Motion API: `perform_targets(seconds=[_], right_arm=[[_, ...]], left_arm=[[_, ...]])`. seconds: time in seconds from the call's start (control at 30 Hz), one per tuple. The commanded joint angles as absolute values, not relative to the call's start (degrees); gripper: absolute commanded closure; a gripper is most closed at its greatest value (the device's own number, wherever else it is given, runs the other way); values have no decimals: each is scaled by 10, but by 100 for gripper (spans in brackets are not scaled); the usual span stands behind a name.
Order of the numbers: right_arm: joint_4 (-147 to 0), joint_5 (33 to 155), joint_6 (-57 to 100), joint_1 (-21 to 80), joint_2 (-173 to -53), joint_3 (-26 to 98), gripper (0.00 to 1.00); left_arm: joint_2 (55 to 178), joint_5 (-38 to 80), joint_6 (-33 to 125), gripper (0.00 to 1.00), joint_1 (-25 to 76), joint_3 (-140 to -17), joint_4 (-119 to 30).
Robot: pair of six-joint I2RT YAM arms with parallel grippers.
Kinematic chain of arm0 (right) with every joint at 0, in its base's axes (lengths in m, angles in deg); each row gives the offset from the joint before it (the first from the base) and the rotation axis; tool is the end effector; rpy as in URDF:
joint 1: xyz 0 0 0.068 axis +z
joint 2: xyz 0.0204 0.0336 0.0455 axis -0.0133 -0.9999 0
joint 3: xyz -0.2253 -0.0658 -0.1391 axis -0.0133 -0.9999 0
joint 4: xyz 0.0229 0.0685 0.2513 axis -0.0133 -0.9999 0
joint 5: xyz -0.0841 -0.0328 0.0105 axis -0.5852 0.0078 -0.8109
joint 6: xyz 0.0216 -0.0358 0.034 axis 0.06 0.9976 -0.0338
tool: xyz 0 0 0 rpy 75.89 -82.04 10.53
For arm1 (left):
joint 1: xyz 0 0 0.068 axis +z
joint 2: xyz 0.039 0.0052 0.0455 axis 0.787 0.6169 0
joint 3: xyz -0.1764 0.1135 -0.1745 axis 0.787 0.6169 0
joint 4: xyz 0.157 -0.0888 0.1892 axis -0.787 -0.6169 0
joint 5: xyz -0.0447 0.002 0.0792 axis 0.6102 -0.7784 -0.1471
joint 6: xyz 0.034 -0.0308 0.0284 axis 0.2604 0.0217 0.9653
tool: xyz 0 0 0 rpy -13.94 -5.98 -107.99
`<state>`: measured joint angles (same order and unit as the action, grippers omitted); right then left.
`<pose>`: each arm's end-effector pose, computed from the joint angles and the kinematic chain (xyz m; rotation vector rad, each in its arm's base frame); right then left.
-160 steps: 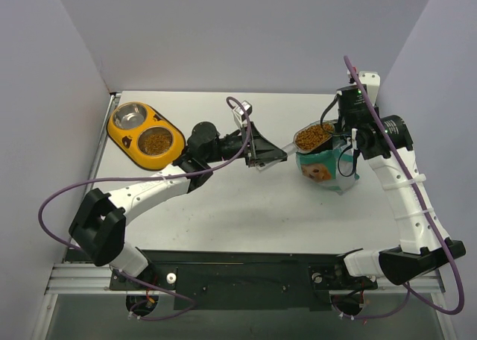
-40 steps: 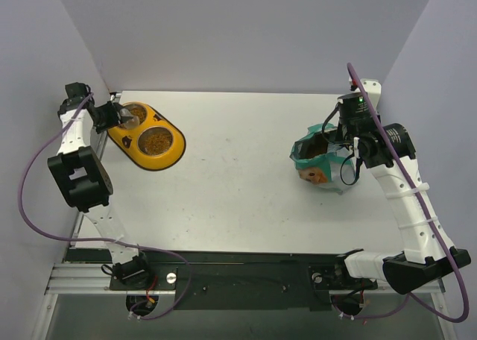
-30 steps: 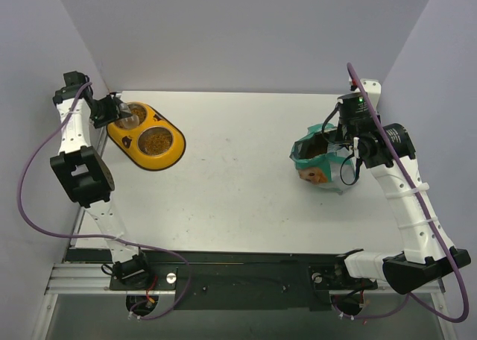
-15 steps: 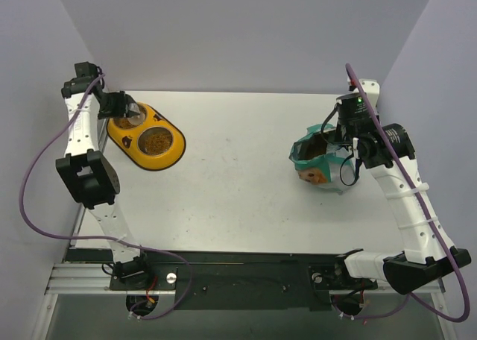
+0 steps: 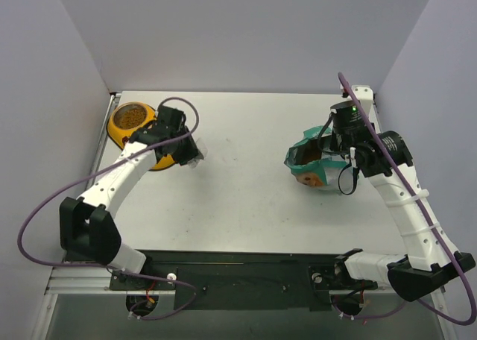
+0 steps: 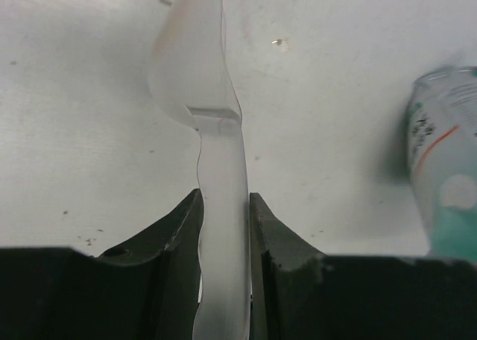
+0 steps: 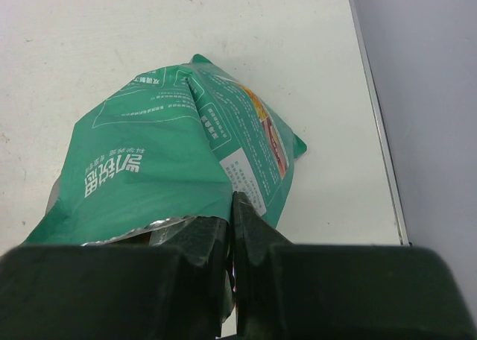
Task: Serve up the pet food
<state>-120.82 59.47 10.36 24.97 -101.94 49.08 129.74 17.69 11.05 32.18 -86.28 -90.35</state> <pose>0.2217 0.0818 0.4440 0.1686 2.0172 -0.0352 0.3101 -0.1146 0.3134 -0.5631 2.5155 -0.5781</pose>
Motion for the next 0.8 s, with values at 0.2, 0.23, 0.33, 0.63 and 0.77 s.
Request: perform_targets(seconds=[0.2,0.23,0.33,0.63,0.77], right_arm=[[-1231,557,116,256,-1014,493,100],[-1231,556,116,256,-1015,494,100],[-1235,552,119,256,-1017,501,100],[-1239,551,121,255,-1022,513,100],[-1240,549,122,255,-1025,515,100]], left_arm=[[1105,105,145,100,299,-557,-811],[1098,99,145,100,299,-539,-816],[1086,87,132,99,310,-511,-847],[1104,96,111,67,345,-460,-876],[1109,94,120,49,348,-452,-880]])
